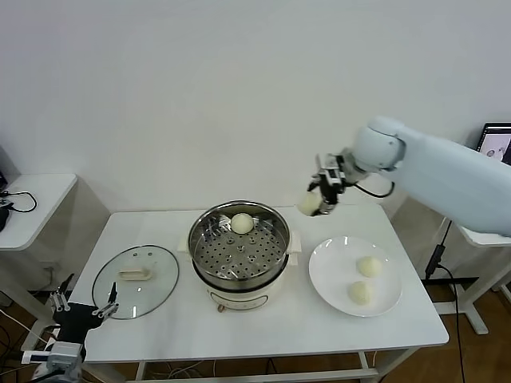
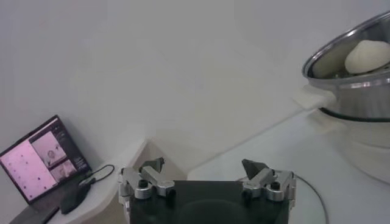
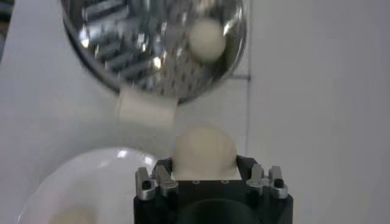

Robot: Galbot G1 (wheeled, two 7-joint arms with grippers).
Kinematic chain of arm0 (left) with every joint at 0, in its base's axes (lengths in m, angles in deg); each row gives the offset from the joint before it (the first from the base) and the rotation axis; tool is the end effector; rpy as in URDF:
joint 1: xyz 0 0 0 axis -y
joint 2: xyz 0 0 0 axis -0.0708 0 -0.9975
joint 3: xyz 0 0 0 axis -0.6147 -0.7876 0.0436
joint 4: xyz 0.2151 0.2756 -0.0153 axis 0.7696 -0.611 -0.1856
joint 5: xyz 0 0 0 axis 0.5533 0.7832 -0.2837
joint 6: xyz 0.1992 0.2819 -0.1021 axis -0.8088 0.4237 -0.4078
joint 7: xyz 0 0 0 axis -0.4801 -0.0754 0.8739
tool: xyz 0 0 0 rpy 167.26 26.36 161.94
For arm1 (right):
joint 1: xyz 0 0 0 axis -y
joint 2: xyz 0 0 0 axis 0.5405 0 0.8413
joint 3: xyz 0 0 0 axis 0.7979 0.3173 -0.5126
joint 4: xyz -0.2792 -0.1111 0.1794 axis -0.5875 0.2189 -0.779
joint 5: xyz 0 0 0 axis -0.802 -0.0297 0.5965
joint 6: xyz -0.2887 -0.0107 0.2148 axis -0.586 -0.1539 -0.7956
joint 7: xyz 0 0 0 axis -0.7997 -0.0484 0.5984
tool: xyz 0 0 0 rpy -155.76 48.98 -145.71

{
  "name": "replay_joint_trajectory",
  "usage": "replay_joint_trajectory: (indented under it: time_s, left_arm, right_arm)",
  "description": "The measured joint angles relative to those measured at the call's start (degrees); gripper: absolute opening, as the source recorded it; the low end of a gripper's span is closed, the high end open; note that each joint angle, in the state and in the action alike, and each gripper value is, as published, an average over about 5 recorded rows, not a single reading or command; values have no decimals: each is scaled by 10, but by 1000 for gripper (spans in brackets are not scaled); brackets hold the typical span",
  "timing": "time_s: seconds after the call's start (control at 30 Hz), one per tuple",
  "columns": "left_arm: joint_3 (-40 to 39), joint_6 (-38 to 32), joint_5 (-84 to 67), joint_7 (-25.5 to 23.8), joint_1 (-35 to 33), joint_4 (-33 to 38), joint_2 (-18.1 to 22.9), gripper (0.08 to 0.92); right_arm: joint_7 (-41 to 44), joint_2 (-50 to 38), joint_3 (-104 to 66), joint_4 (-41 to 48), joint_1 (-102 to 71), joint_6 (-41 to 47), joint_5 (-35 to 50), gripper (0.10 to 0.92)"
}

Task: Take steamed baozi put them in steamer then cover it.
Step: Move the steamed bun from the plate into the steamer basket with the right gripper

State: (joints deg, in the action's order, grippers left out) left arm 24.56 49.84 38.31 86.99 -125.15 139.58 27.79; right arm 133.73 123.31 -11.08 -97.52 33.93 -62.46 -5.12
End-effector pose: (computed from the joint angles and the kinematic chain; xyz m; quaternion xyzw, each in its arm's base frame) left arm 0.1580 0.1366 -0.2503 0.0746 -0.9521 -0.2745 0.1122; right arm 0.5422 0.0248 -0.0025 0.4988 -0.6027 0.5640 0.2642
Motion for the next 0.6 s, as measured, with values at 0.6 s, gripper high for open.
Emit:
replay_joint_trajectory:
  time_s: [0.6]
  left_arm:
    - [11, 0, -2, -1, 3, 5, 8, 823]
  right_arm:
    - [-97, 213, 25, 85, -55, 93, 76, 662]
